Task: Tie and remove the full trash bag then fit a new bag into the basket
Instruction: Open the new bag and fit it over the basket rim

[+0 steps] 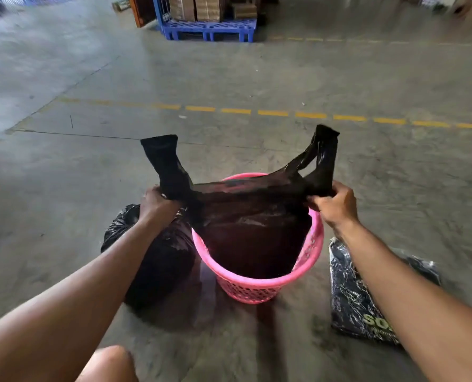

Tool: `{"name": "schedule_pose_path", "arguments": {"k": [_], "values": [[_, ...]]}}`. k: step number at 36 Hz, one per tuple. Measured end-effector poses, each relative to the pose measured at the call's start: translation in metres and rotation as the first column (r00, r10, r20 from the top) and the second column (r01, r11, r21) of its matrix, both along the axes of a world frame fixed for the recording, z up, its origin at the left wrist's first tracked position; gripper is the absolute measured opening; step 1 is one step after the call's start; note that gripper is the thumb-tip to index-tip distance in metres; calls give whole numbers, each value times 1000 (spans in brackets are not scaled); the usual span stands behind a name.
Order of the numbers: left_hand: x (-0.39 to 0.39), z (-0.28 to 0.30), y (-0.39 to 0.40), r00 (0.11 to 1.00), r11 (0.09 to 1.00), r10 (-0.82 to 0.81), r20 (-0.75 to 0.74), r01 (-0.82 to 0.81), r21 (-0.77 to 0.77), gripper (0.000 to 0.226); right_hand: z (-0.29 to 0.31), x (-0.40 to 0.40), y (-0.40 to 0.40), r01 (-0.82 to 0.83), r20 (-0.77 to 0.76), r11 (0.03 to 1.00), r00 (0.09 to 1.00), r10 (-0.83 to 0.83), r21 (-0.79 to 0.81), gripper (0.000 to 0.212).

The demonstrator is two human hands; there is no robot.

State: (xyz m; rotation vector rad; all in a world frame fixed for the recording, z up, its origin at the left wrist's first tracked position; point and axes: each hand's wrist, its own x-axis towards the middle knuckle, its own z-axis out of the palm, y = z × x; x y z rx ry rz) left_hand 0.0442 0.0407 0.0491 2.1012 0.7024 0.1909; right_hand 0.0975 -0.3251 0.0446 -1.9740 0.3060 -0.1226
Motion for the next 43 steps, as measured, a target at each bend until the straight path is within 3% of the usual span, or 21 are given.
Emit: {"name": "schedule_pose_path", "arguments": {"k": [3,6,9,13,15,18,21,23,26,29,31,33,36,38,41,43], "values": [[-11,-1,10,990,994,-109,-84,109,-12,45,3,-9,-2,-75,2,995,997,75,69,27],[-25,0,20,971,973,-224,-85,219,-68,34,3,-27,-8,-124,-60,985,989,132,116,15],[-42,4,25,949,933,-312,-50,295,-205,7,-3,-44,-26,-180,-132,984,975,180,7,29],[-57,-2,36,936,917,-350,-42,333,-221,6,-3,-63,-43,-311,-182,945,940,290,-104,14],[-62,-6,39,932,910,-361,-35,344,-232,16,3,-71,-52,-424,-244,891,892,381,-161,15],[-68,-8,37,927,901,-375,20,370,-229,26,20,-76,-68,-659,-443,702,732,518,-269,32],[-71,-6,31,919,897,-390,52,392,-205,29,41,-63,-87,-648,-514,689,733,446,-326,48],[-71,-7,27,918,897,-390,74,397,-197,40,62,-54,-88,-563,-430,703,816,387,-435,60],[-71,-3,18,923,907,-365,122,382,-176,64,107,-52,-65,-315,-33,741,929,369,-593,46],[-72,-3,12,909,896,-387,157,410,-172,74,146,-68,-22,-280,219,807,869,443,-521,31],[-71,-6,12,896,886,-405,183,434,-163,75,155,-82,12,-409,170,730,800,575,-547,30],[-72,-4,11,892,881,-417,175,444,-164,64,141,-88,38,-516,19,569,729,684,-640,45],[-77,-4,17,855,845,-509,101,519,-130,44,99,-89,62,-558,-252,305,708,660,-772,68],[-78,1,30,836,830,-549,12,546,-111,32,73,-85,65,-567,-335,241,723,604,-788,63],[-72,22,53,817,821,-571,-83,567,-69,31,51,-82,63,-576,-280,354,736,616,-736,44],[-64,49,64,892,892,-451,27,451,-27,47,46,-81,62,-597,-196,448,719,667,-666,31]]}}
